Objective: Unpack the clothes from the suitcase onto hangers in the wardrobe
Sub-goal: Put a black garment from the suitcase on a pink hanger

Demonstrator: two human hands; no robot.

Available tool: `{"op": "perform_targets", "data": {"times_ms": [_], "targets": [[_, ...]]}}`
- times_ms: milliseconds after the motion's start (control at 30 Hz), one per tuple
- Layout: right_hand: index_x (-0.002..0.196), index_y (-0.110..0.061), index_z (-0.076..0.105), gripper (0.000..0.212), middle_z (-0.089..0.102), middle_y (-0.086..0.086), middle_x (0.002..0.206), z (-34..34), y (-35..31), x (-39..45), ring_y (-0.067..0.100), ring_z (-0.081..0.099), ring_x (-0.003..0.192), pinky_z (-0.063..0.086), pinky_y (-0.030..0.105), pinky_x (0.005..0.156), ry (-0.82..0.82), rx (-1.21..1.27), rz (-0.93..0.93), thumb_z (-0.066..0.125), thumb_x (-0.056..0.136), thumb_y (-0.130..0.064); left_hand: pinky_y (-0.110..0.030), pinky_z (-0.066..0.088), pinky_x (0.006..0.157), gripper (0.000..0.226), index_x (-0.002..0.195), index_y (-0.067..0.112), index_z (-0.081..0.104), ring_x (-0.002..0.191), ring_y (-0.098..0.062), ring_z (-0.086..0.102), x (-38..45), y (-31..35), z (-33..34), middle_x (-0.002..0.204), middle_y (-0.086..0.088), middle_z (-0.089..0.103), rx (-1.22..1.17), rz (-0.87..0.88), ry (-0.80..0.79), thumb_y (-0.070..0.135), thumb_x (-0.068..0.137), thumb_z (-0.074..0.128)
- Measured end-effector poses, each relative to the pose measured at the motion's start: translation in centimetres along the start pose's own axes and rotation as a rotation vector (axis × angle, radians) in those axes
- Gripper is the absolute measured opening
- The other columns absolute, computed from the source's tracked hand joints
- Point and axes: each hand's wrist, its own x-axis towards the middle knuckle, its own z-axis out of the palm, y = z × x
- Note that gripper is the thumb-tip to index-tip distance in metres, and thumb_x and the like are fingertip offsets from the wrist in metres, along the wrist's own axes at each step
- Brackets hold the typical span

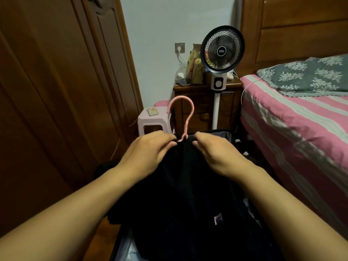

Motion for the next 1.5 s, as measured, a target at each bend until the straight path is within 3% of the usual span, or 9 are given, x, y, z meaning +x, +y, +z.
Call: {"op": "perform_targets", "data": {"times_ms": [133,367,733,867,1033,1200,1300,1400,1500], "targets": [[0.116,-0.034,0.049,0.017,0.062,-0.006,0.108,-0.6,1.6,-0.3,0.025,0.061,0.102,0.049,0.046,0.08,0.099,0.003,-0.005,0.04,0.103,-0.042,-0.041,0.056,0.081,0.024,0.111,0.024,0.069,0.098,-0.019,0.067,-0.4,-0.6,-0.4,0.104,0.007,0.069,0.015,-0.107,0.092,0.038,0.1,0.053],[0.119,-0.02,0.064,0.028,0.057,-0.002,0.091,-3.8,1.1,2.7,0.025,0.06,0.071,0.047,0.037,0.051,0.463,-0.229,-0.067,0.044,0.103,-0.032,-0.035,0.055,0.079,0.025,0.108,0.025,0.069,0.096,-0.018,0.066,4.3,-0.5,-4.7,0.102,0.008,0.07,0.037,-0.121,0.153,0.041,0.099,0.052],[0.107,-0.016,0.067,0.029,0.064,0.001,0.092,-33.4,-4.1,11.6,0.025,0.063,0.081,0.049,0.034,0.064,0.445,-0.101,0.028,0.046,0.098,-0.035,-0.039,0.055,0.067,0.057,0.105,0.034,0.056,0.089,-0.016,0.064,19.4,3.2,-27.7,0.096,0.013,0.061,0.13,-0.271,-0.069,0.071,0.097,0.013],[0.107,-0.017,0.07,0.024,0.048,-0.012,0.084,-44.1,-9.6,15.0,0.02,0.057,0.076,0.039,0.03,0.064,0.498,-0.037,0.044,0.053,0.097,-0.03,-0.04,0.052,0.07,0.034,0.102,0.03,0.057,0.089,-0.02,0.062,25.2,6.0,-38.4,0.095,0.01,0.056,0.117,-0.354,-0.031,0.056,0.101,0.034],[0.111,-0.019,0.073,0.022,0.05,-0.005,0.082,-54.5,-16.4,18.7,0.017,0.055,0.073,0.044,0.032,0.064,0.496,0.062,-0.086,0.057,0.097,-0.025,-0.041,0.051,0.062,0.041,0.097,0.028,0.055,0.083,-0.028,0.063,31.5,10.6,-49.4,0.089,0.006,0.056,0.188,-0.268,-0.051,0.053,0.103,0.023],[0.122,-0.026,0.065,0.027,0.066,0.002,0.095,-59.4,-14.9,19.4,0.032,0.066,0.083,0.055,0.041,0.067,0.496,-0.072,-0.09,0.05,0.101,-0.032,-0.036,0.044,0.054,0.038,0.1,0.022,0.064,0.072,-0.026,0.061,35.2,13.9,-56.3,0.082,0.003,0.058,0.413,-0.326,0.089,0.044,0.103,0.033],[0.131,-0.024,0.056,0.031,0.067,0.004,0.12,-59.4,-14.7,19.7,0.031,0.062,0.107,0.051,0.039,0.083,0.322,-0.022,-0.044,0.052,0.101,-0.032,-0.035,0.046,0.061,0.033,0.104,0.02,0.068,0.076,-0.022,0.063,36.2,16.7,-57.4,0.084,0.002,0.066,0.457,-0.328,0.1,0.035,0.103,0.038],[0.111,-0.023,0.05,0.012,0.068,0.012,0.107,-59.3,-14.5,19.5,0.038,0.062,0.098,0.037,0.034,0.066,0.101,-0.078,-0.125,0.048,0.102,-0.032,-0.042,0.052,0.075,0.023,0.117,0.018,0.067,0.09,-0.027,0.065,35.4,18.8,-57.5,0.096,-0.003,0.068,0.436,-0.38,0.025,0.019,0.102,0.05],[0.095,-0.017,0.053,0.025,0.067,0.015,0.084,-59.9,-14.5,19.4,0.04,0.064,0.076,0.033,0.034,0.056,0.247,-0.131,-0.239,0.039,0.098,-0.038,-0.043,0.053,0.085,0.025,0.122,0.017,0.067,0.099,-0.026,0.064,33.2,20.4,-58.4,0.106,-0.003,0.068,0.301,-0.471,0.024,0.013,0.102,0.053]]}}
